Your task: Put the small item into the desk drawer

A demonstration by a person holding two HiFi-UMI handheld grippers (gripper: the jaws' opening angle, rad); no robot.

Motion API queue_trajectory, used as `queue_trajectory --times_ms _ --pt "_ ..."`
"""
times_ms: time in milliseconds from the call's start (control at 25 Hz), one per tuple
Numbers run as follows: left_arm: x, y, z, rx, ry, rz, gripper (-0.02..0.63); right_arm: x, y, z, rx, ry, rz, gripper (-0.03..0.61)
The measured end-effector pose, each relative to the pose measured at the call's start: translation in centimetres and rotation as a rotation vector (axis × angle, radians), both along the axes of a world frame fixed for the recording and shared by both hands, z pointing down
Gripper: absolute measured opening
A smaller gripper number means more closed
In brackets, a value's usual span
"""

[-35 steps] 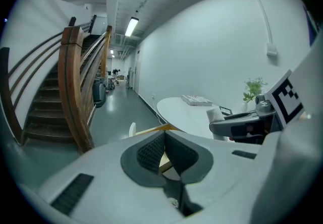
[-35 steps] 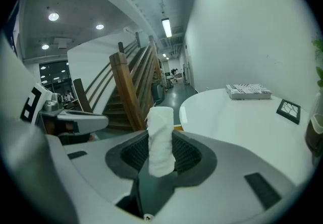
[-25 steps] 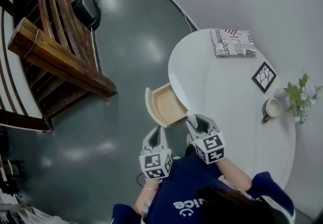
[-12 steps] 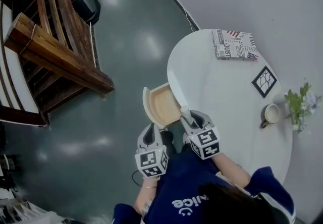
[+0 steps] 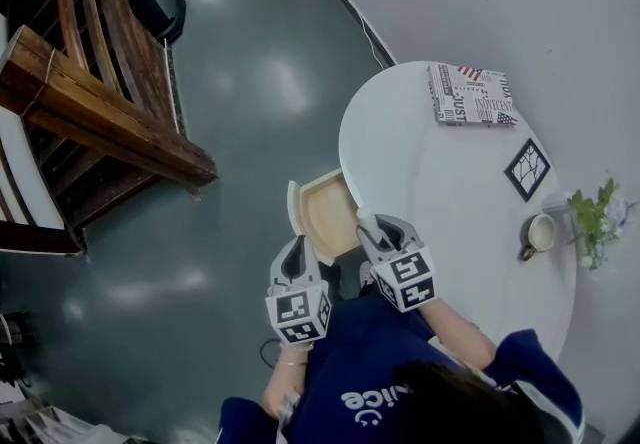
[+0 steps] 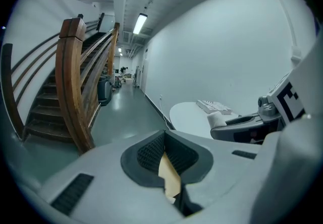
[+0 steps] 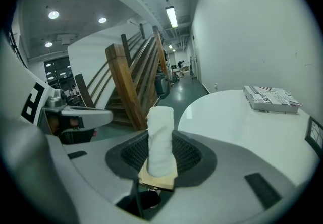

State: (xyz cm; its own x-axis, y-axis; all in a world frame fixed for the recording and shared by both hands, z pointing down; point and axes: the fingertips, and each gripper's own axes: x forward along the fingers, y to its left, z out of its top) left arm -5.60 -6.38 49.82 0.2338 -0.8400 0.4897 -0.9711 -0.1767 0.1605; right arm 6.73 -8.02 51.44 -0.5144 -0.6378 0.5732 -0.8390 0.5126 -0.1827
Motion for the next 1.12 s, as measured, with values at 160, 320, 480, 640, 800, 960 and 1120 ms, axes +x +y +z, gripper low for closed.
queue_trajectory --times_ms 160,320,480,640,800,960,1120 --pt "-0.8 -1.4 0.2 -0.004 0.003 0.012 0.005 -0.8 -1.4 0.8 -0.026 0.022 0.001 0.140" --pt "-2.0 -2.7 0.4 -0.001 -0.007 0.014 0.005 -2.0 -2.4 1.7 -0.047 0.043 -0.016 0.140" --pt "-2.9 -3.9 0.7 -0.005 -0.012 0.023 0.005 -3.2 -3.3 2.8 -0.074 0.059 -0.026 0.140" --pt "-3.8 -4.9 0.9 -0.010 -0.014 0.031 0.005 -4.5 -3.9 4.5 -0.112 0.084 -0.042 0.140" --pt "-4.6 -5.4 1.1 -0.018 -0.020 0.040 0.005 -5.5 -4.3 6.0 -0.128 0.115 -0.060 0.140" --pt "-5.5 -5.6 1.3 -0.026 -0.022 0.032 0.005 -6.2 -4.6 7.9 -0.149 0.159 -0.082 0.141" --pt "-6.7 -5.5 1.7 -0.042 -0.014 0.014 0.005 -6.9 -4.5 9.6 -0.175 0.180 -0.089 0.140"
